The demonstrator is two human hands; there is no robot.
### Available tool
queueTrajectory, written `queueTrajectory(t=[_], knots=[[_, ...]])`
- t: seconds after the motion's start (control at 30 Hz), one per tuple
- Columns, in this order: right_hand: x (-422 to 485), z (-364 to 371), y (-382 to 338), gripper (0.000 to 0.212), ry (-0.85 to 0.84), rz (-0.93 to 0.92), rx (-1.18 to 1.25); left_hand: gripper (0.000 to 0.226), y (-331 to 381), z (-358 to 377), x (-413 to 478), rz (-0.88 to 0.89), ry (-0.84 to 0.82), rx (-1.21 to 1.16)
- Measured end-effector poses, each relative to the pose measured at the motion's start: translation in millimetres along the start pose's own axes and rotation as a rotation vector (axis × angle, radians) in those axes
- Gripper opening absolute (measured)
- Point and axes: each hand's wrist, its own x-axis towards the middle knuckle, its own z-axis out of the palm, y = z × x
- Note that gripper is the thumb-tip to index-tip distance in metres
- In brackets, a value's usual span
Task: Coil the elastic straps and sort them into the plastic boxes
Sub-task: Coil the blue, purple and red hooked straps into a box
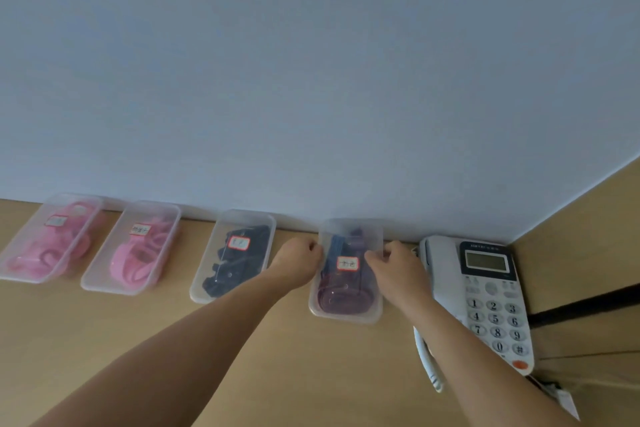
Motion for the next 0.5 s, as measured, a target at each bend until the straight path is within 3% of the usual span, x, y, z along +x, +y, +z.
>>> queueTrajectory(t=[0.17,0.33,0.4,0.5], knots=[[4,3,8,0.023,0.090,0.045,-0.002,0.022,-3,3,1,-0.070,-0.011,-0.184],[3,8,9,0.014,0.041,0.016,0.000,0.019,-7,4,-2,-0.106,-0.059,-0.293],[2,8,8,0.014,0.043,0.001,-0.003,0.009,-5,6,-6,-0.053,0.021,-0.162],[1,6,7,0.015,0.043,-0.016,-0.025,0.055,2,18,-10,0.186,0.212,0.268]])
